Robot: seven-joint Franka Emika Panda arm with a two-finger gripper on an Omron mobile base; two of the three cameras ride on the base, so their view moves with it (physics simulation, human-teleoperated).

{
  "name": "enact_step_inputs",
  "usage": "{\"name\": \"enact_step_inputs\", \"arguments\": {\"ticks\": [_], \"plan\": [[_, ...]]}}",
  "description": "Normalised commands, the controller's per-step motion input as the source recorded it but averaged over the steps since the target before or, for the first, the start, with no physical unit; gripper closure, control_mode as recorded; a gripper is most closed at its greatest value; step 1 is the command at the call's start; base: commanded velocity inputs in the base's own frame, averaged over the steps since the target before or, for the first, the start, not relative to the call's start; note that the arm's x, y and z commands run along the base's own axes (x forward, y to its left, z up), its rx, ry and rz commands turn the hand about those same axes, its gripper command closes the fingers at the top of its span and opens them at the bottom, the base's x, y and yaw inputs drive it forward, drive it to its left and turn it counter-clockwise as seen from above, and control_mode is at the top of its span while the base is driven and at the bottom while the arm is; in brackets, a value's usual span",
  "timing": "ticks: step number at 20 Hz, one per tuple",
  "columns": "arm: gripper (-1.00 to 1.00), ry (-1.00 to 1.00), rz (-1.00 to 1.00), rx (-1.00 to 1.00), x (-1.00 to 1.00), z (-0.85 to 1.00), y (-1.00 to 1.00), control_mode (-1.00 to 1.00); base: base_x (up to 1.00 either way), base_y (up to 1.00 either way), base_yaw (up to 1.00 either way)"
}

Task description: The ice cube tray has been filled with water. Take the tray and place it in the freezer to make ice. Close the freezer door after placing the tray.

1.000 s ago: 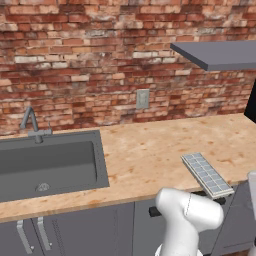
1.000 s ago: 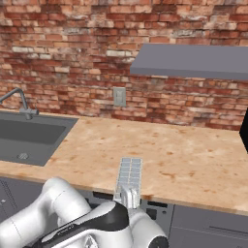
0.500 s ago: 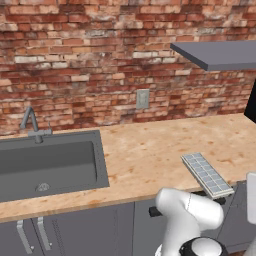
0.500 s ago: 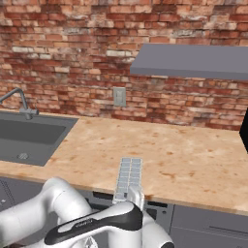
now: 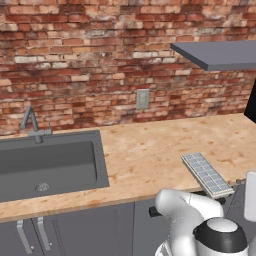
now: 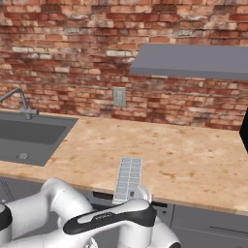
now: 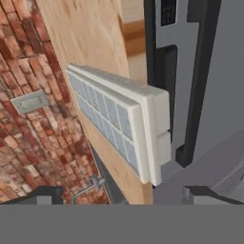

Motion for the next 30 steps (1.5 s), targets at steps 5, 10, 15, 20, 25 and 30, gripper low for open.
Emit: {"name": "enact_step_inputs", "arguments": {"ticks": [5,10,15,20,25,30], "plan": [[-1.0,0.0,0.01,0.0,0.32,-0.19,0.0,-1.0,0.0,0.0,0.0],[-1.0,0.0,0.01,0.0,0.19,-0.22,-0.03,-1.0,0.0,0.0,0.0],[-1.0,0.0,0.0,0.0,0.12,-0.18,-0.04,-1.0,0.0,0.0,0.0],[-1.0,0.0,0.01,0.0,0.12,-0.16,-0.02,-1.0,0.0,0.0,0.0],[-1.0,0.0,0.02,0.0,0.12,-0.2,0.0,-1.0,0.0,0.0,0.0],[-1.0,0.0,0.01,0.0,0.15,-0.16,0.0,-1.0,0.0,0.0,0.0]]}}
